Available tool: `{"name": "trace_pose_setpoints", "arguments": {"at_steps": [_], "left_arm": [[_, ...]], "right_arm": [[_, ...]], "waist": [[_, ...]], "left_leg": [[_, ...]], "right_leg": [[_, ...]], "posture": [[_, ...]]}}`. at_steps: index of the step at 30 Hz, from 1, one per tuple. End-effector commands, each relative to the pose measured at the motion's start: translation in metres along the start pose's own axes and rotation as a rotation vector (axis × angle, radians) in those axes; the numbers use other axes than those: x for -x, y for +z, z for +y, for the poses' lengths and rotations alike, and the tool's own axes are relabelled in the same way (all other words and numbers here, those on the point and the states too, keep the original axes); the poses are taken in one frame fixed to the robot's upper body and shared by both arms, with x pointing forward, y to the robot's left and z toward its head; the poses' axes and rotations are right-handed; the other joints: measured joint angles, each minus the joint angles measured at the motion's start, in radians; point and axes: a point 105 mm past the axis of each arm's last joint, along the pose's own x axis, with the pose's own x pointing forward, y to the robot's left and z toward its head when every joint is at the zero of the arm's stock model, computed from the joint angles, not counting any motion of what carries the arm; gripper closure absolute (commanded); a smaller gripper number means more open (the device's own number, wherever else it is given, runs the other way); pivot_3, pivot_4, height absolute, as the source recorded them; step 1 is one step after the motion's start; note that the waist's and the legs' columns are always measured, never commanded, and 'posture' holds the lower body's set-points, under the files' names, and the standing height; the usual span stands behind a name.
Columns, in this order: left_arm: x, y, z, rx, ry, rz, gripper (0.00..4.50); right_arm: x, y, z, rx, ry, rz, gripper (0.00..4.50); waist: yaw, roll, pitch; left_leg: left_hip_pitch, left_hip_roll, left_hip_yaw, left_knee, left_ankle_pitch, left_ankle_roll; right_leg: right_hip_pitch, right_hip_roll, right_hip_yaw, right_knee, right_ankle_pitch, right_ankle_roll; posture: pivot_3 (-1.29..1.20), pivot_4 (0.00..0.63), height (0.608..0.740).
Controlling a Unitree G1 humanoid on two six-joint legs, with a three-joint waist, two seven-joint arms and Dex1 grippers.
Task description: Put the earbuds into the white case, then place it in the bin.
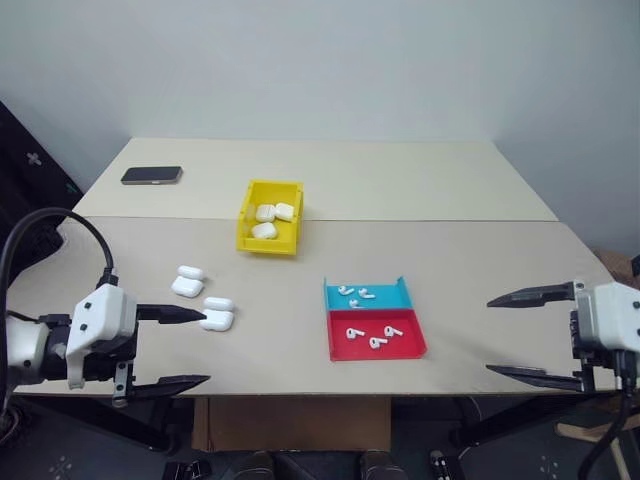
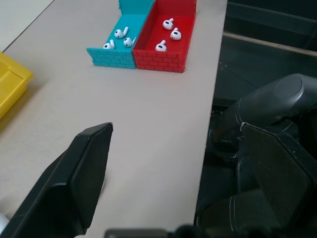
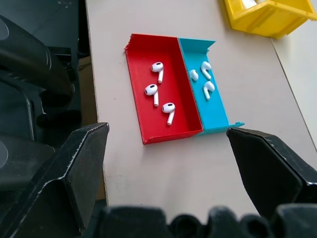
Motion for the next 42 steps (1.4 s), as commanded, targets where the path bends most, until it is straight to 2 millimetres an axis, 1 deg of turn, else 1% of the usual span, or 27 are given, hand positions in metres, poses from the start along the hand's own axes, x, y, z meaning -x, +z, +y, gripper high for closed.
{"name": "trace_pose_setpoints", "arguments": {"at_steps": [1,4,6,16,18,20,22,24,27,28,30,32,34,36,38,40,42], "left_arm": [[0.000,0.008,0.004,-0.011,0.027,-0.031,0.00],[-0.003,0.015,0.009,0.002,0.090,-0.063,0.00],[-0.004,0.017,0.008,-0.004,0.095,-0.065,0.00],[-0.005,0.016,0.006,-0.010,0.138,-0.019,0.00],[-0.006,0.018,0.008,-0.014,0.178,-0.014,0.00],[-0.009,0.025,0.008,-0.017,0.225,-0.031,0.00],[-0.012,0.033,0.004,-0.013,0.260,-0.052,0.00],[-0.015,0.034,0.001,-0.044,0.331,-0.018,0.00],[-0.017,0.035,-0.001,0.018,0.402,-0.010,0.00],[-0.018,0.032,0.000,0.051,0.422,0.025,0.00],[-0.018,0.020,0.003,0.114,0.447,0.164,0.00],[-0.020,0.000,0.015,0.254,0.538,0.323,0.00],[-0.022,-0.010,0.025,0.347,0.611,0.410,0.00],[-0.033,-0.014,0.033,0.419,0.644,0.412,0.00],[-0.043,-0.015,0.032,0.430,0.622,0.425,0.00],[-0.049,-0.019,0.032,0.459,0.627,0.434,0.00],[-0.053,-0.022,0.035,0.516,0.643,0.428,0.00]], "right_arm": [[0.003,0.005,-0.003,0.025,-0.001,-0.004,0.06],[0.003,0.005,-0.004,0.026,-0.001,-0.006,0.06],[0.004,0.005,-0.005,0.028,0.000,-0.006,0.06],[0.001,0.006,-0.008,0.038,-0.003,-0.014,0.06],[0.000,0.005,-0.010,0.042,-0.006,-0.016,0.06],[0.000,0.005,-0.012,0.044,-0.012,-0.014,0.06],[0.000,0.006,-0.012,0.044,-0.008,-0.015,0.06],[0.000,0.008,-0.011,0.046,-0.003,-0.017,0.06],[-0.002,0.009,-0.011,0.045,-0.012,-0.019,0.06],[-0.002,0.008,-0.011,0.043,-0.014,-0.019,0.06],[-0.003,0.007,-0.010,0.038,-0.019,-0.017,0.06],[-0.004,0.006,-0.009,0.030,-0.027,-0.009,0.06],[-0.005,0.005,-0.008,0.028,-0.029,-0.006,0.06],[-0.005,0.006,-0.008,0.028,-0.031,-0.006,0.06],[-0.005,0.006,-0.009,0.025,-0.034,-0.003,0.06],[-0.006,0.006,-0.009,0.023,-0.037,-0.002,0.06],[-0.006,0.006,-0.009,0.022,-0.038,-0.001,0.06]], "waist": [[0.000,0.000,0.000],[0.000,0.000,0.000],[0.000,0.000,0.000],[0.000,0.000,0.000],[0.000,0.000,0.000],[0.000,0.000,0.000],[-0.001,0.000,0.000],[-0.001,0.000,0.000],[0.000,0.000,0.000],[0.000,0.000,0.000],[0.000,-0.001,0.000],[0.006,0.000,0.000],[0.014,0.000,0.000],[0.011,0.000,0.000],[0.003,-0.003,0.001],[-0.010,-0.006,0.001],[-0.009,-0.006,0.001]], "left_leg": [[0.000,0.000,0.000,0.000,0.000,0.000],[0.000,0.000,0.000,0.000,0.000,0.000],[0.000,0.000,0.000,0.000,0.000,0.000],[0.000,0.000,0.000,0.000,0.000,0.000],[0.000,0.000,0.000,0.000,0.000,0.000],[0.000,0.000,0.000,0.000,0.000,0.000],[0.000,0.000,0.000,0.000,0.000,0.000],[0.000,0.000,0.000,0.000,0.000,0.000],[0.000,0.000,0.000,0.000,0.000,0.000],[0.000,0.000,-0.001,0.000,0.000,0.000],[0.001,0.000,-0.001,0.000,0.000,0.000],[0.001,0.000,-0.002,0.001,0.000,0.000],[0.003,-0.002,-0.002,0.002,0.001,0.001],[0.005,-0.003,-0.003,0.002,0.001,0.001],[0.010,-0.003,-0.004,0.002,0.001,0.001],[0.010,-0.002,-0.005,0.001,0.000,0.000],[0.009,-0.002,-0.006,0.001,-0.001,0.000]], "right_leg": [[0.000,0.000,0.000,0.000,0.000,0.000],[0.000,0.000,0.000,0.000,0.000,0.000],[0.000,0.000,0.000,0.000,0.000,0.000],[0.000,0.000,0.000,0.000,0.000,0.000],[0.000,0.000,0.000,0.000,0.000,0.000],[0.000,0.000,0.000,0.000,0.000,0.000],[0.000,0.000,0.000,0.000,0.000,0.000],[0.001,0.000,0.000,0.000,0.000,0.000],[0.001,0.000,0.000,0.000,0.000,0.000],[0.001,0.000,0.000,0.000,0.000,0.000],[0.001,0.001,0.000,0.001,0.000,0.000],[0.001,0.001,0.000,0.002,0.000,0.000],[0.003,-0.001,0.000,0.003,0.000,0.001],[0.007,0.000,0.000,0.001,0.002,0.002],[0.013,0.000,0.000,0.000,0.002,0.004],[0.013,0.001,0.000,-0.001,0.004,0.007],[0.013,0.001,0.000,-0.001,0.004,0.008]], "posture": [[0.00,0.150,0.740],[0.00,0.150,0.740],[0.00,0.150,0.740],[0.00,0.150,0.740],[0.00,0.150,0.740],[0.00,0.150,0.740],[0.00,0.150,0.740],[0.00,0.150,0.740],[0.00,0.150,0.740],[0.00,0.150,0.740],[0.00,0.150,0.740],[0.00,0.150,0.740],[0.00,0.150,0.740],[0.00,0.150,0.740],[0.00,0.150,0.740],[0.00,0.150,0.740],[0.00,0.150,0.740]]}}
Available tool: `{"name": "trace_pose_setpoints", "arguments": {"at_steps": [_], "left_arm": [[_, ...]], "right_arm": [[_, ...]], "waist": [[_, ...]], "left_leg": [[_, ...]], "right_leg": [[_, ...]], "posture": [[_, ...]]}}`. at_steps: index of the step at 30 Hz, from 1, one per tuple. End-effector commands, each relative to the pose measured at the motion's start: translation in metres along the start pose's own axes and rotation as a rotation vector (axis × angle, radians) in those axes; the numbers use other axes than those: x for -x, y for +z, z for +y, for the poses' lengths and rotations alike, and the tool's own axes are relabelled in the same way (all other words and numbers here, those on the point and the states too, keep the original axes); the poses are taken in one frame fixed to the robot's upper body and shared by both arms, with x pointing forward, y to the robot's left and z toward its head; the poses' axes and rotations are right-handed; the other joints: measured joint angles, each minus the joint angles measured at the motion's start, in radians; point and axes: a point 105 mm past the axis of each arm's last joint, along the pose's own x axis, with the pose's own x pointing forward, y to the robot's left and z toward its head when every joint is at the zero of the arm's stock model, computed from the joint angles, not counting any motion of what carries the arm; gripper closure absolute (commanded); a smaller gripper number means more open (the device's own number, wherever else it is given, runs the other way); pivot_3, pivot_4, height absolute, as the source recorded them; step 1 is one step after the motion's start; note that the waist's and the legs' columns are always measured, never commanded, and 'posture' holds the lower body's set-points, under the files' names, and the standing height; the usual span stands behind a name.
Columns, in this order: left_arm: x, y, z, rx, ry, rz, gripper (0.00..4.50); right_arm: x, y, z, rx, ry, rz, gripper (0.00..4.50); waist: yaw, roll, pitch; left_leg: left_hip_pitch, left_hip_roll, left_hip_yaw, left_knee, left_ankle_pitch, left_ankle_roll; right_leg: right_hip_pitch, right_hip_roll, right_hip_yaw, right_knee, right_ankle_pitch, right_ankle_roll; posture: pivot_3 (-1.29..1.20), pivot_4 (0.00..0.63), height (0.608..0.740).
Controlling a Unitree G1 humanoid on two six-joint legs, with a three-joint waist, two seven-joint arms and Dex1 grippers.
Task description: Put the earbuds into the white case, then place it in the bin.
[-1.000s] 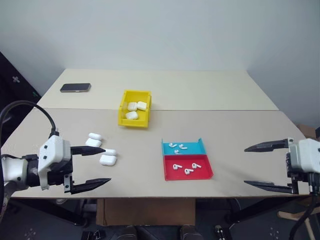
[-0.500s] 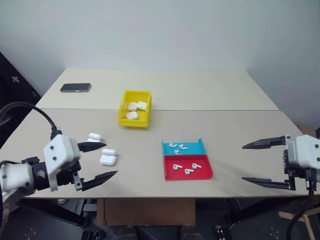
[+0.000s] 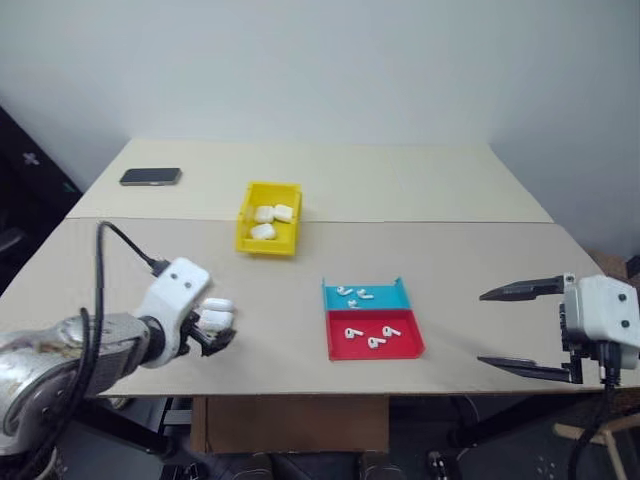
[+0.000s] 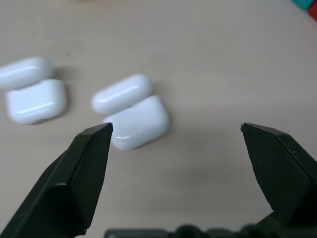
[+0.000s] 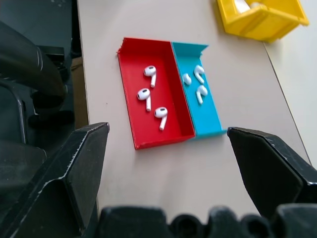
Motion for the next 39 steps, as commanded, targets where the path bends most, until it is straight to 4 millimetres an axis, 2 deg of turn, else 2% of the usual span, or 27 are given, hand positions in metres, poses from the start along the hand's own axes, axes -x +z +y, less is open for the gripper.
{"name": "trace_pose_setpoints", "arguments": {"at_steps": [1,4,6,9,11,16,25,27,39], "left_arm": [[-0.004,0.003,0.005,0.057,0.052,0.007,0.00],[-0.008,0.005,0.012,0.105,0.122,0.028,0.00],[-0.003,0.006,0.009,0.190,0.136,0.053,0.00],[0.001,0.005,0.005,0.246,0.180,0.086,0.00],[-0.001,0.008,0.007,0.275,0.222,0.072,0.00],[-0.008,0.009,0.014,0.327,0.294,0.084,0.00],[-0.024,0.018,0.010,0.416,0.244,0.073,0.00],[-0.026,0.019,0.014,0.425,0.254,0.085,0.00],[-0.038,0.014,0.015,0.438,0.298,0.152,0.00]], "right_arm": [[0.001,0.006,-0.002,0.022,-0.016,-0.002,0.06],[0.000,0.004,-0.001,0.013,-0.016,0.002,0.06],[0.001,0.003,-0.001,0.010,-0.015,0.005,0.06],[0.002,0.002,0.000,0.002,-0.022,0.009,0.06],[0.001,0.002,0.002,-0.004,-0.022,0.009,0.06],[-0.002,0.003,0.007,-0.015,-0.021,0.003,0.06],[-0.006,0.003,0.016,-0.038,-0.012,-0.004,0.06],[-0.006,0.003,0.016,-0.039,-0.011,-0.003,0.06],[-0.006,0.003,0.018,-0.043,-0.025,0.000,0.06]], "waist": [[0.003,0.000,0.000],[0.007,-0.001,0.000],[0.007,-0.005,0.003],[0.011,-0.004,0.002],[0.015,-0.003,0.002],[0.036,-0.003,0.002],[0.039,-0.003,0.002],[0.037,-0.004,0.002],[0.039,-0.005,0.003]], "left_leg": [[0.000,0.000,0.000,0.000,0.000,0.000],[0.000,0.000,-0.001,-0.001,0.000,0.000],[0.000,0.000,-0.001,0.000,0.000,0.000],[0.001,-0.002,0.000,-0.001,0.000,0.000],[0.001,-0.003,0.002,-0.001,0.000,0.000],[0.000,-0.004,0.002,-0.001,0.000,-0.001],[0.000,-0.004,0.002,-0.001,0.000,-0.001],[0.000,-0.004,0.002,-0.001,0.000,-0.001],[-0.001,-0.005,0.001,-0.001,0.000,-0.001]], "right_leg": [[0.000,0.000,0.000,0.000,0.000,0.000],[0.000,0.000,0.000,0.000,0.000,0.000],[0.000,0.000,0.000,0.000,0.000,-0.001],[0.001,-0.003,0.000,0.001,0.002,-0.007],[0.001,-0.005,0.000,-0.001,0.000,-0.012],[0.001,-0.005,0.000,-0.002,-0.001,-0.012],[0.002,-0.005,0.000,-0.003,-0.002,-0.009],[0.002,-0.005,-0.001,-0.003,-0.002,-0.009],[0.002,-0.005,-0.001,-0.003,-0.002,-0.009]], "posture": [[0.00,0.150,0.740],[0.00,0.150,0.740],[0.00,0.150,0.740],[0.00,0.150,0.740],[0.00,0.150,0.740],[0.00,0.150,0.740],[0.00,0.150,0.740],[0.00,0.150,0.740],[0.00,0.150,0.740]]}}
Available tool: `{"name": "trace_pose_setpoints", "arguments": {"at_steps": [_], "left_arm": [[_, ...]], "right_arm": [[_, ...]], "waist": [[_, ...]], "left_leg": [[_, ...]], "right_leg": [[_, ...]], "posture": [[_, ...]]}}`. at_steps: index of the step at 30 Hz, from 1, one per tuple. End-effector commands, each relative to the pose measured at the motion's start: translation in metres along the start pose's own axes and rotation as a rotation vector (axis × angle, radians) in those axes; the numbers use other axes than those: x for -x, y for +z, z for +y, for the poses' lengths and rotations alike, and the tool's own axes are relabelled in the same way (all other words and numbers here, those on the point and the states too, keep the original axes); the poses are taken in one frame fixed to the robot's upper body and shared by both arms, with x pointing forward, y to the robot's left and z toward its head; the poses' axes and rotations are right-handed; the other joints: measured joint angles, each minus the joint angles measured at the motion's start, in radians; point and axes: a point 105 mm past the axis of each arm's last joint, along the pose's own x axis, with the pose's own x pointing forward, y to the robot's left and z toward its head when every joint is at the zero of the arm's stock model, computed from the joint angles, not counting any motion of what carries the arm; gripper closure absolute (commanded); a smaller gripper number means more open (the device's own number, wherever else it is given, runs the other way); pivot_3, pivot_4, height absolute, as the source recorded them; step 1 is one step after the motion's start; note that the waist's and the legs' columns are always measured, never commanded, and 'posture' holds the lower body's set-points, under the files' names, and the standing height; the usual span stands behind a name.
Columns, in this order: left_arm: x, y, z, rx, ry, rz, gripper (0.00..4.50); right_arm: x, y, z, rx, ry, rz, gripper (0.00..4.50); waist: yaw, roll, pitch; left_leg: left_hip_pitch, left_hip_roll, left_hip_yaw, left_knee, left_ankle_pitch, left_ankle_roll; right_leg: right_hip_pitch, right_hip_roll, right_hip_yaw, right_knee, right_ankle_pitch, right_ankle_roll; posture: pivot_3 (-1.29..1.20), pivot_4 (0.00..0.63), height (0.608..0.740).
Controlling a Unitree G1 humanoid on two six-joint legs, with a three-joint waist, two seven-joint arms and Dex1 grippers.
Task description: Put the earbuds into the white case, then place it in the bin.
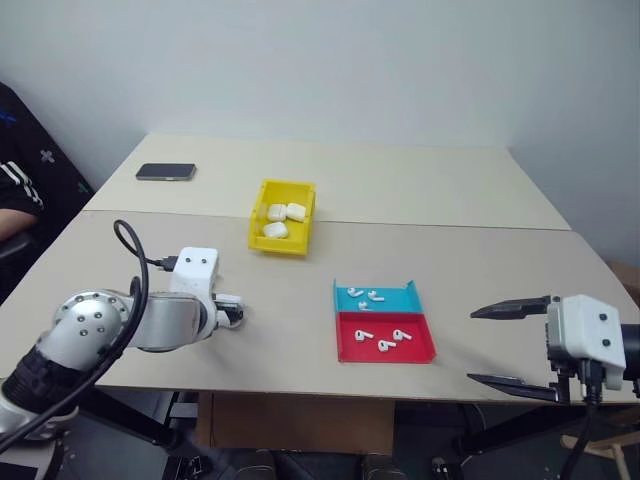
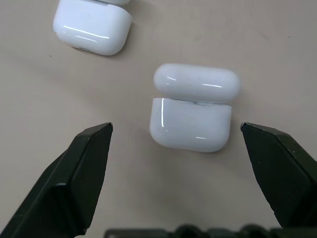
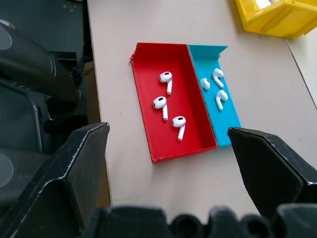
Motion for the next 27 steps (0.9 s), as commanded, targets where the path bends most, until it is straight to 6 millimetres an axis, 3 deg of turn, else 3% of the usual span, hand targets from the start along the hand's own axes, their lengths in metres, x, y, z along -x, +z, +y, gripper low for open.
{"name": "trace_pose_setpoints", "arguments": {"at_steps": [1,27], "left_arm": [[0.001,0.004,0.002,-0.010,0.026,-0.005,0.00],[-0.014,0.004,-0.009,-0.108,0.006,0.090,0.00]], "right_arm": [[0.004,0.007,-0.001,0.027,-0.034,-0.011,0.06],[0.002,0.006,0.006,0.011,-0.065,-0.010,0.06]], "waist": [[0.000,0.000,0.000],[-0.001,0.000,0.000]], "left_leg": [[0.000,0.000,0.000,0.000,0.000,0.000],[0.000,-0.001,-0.001,0.000,0.000,-0.001]], "right_leg": [[0.000,0.000,0.000,0.000,0.000,0.000],[0.000,0.000,0.000,-0.001,-0.001,0.002]], "posture": [[0.00,0.150,0.740],[0.00,0.150,0.740]]}}
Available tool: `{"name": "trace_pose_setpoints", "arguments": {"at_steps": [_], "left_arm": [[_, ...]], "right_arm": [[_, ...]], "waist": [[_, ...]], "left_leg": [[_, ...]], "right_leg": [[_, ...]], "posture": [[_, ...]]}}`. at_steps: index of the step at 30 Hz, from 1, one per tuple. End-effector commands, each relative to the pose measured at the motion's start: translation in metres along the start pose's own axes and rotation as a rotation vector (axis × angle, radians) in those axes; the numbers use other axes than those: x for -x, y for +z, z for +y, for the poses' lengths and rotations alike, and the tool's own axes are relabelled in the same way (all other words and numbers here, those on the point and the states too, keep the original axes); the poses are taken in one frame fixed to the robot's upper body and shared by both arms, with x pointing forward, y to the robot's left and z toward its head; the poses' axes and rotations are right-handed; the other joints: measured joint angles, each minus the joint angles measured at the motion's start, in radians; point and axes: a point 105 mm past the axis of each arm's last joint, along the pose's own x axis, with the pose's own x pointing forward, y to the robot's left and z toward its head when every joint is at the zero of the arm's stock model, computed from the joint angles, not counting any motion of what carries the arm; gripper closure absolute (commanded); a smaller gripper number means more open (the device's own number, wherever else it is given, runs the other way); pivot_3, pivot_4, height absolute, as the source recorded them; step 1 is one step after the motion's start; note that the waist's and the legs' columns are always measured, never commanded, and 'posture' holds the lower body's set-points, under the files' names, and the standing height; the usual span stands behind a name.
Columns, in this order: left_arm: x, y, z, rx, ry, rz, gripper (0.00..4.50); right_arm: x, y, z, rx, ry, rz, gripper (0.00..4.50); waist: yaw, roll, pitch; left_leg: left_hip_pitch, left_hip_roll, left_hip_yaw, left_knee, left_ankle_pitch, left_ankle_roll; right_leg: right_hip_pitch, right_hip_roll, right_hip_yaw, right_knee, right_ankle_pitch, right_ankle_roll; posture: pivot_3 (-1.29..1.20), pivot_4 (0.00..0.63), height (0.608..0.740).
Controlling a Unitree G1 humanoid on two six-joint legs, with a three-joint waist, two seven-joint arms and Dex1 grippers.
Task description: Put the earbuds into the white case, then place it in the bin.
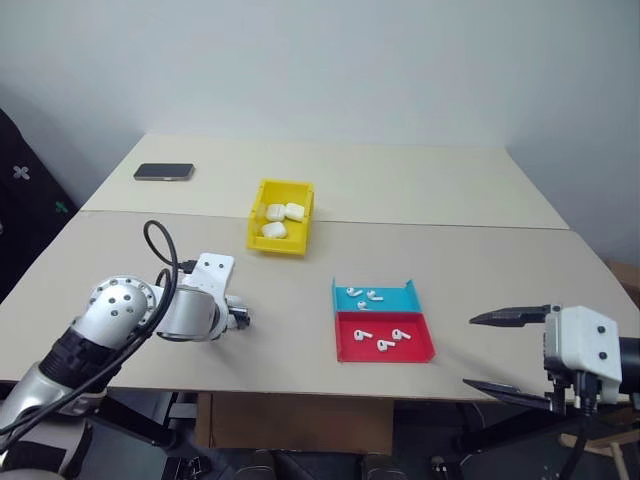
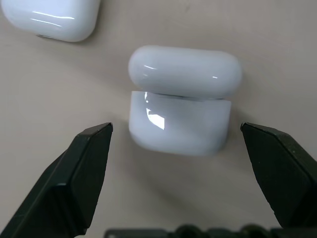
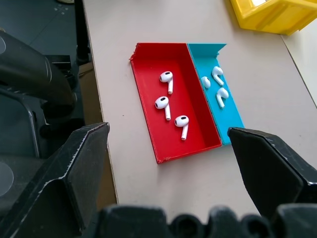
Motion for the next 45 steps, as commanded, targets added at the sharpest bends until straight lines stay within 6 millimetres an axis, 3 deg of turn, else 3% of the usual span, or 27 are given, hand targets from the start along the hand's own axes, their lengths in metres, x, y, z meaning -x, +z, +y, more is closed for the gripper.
{"name": "trace_pose_setpoints", "arguments": {"at_steps": [1,26,29,33,40,45], "left_arm": [[0.004,0.007,-0.001,-0.017,0.003,-0.018,0.00],[-0.003,0.006,-0.002,-0.035,0.001,0.024,0.00],[-0.003,0.007,-0.001,-0.041,0.015,0.026,0.61],[-0.004,0.005,-0.001,-0.049,0.022,0.033,1.74],[0.000,0.007,-0.003,-0.087,0.031,0.000,1.74],[0.027,0.021,-0.012,-0.193,-0.054,-0.151,1.74]], "right_arm": [[0.004,0.006,-0.003,0.029,-0.033,-0.003,0.06],[0.003,0.006,-0.001,0.030,-0.038,0.003,0.06],[0.003,0.006,0.000,0.031,-0.038,0.005,0.00],[0.003,0.006,0.000,0.031,-0.037,0.004,0.00],[0.002,0.005,-0.002,0.034,-0.036,0.001,0.00],[0.003,0.008,-0.007,0.058,-0.049,-0.005,0.00]], "waist": [[-0.001,0.000,0.000],[0.000,0.000,0.000],[0.000,0.000,0.000],[-0.002,0.000,0.000],[-0.001,0.000,0.000],[-0.002,-0.001,0.001]], "left_leg": [[0.000,0.000,0.000,0.000,0.000,0.000],[0.000,0.000,0.000,0.000,0.000,0.000],[0.000,0.000,0.000,0.000,0.000,0.000],[0.000,0.000,0.000,0.000,0.000,0.000],[0.000,-0.001,0.000,0.000,0.000,-0.001],[-0.002,0.000,0.000,0.000,0.000,-0.001]], "right_leg": [[0.000,0.000,0.000,0.000,0.000,0.000],[0.000,0.000,0.000,-0.001,-0.001,0.001],[0.000,-0.001,0.000,-0.001,-0.001,0.001],[0.000,0.000,0.000,-0.001,-0.001,0.001],[0.000,0.000,0.000,-0.001,-0.001,0.001],[-0.001,0.000,0.000,-0.001,-0.001,0.001]], "posture": [[0.00,0.150,0.740],[0.00,0.150,0.740],[0.00,0.150,0.740],[0.00,0.150,0.740],[0.00,0.150,0.740],[0.00,0.150,0.740]]}}
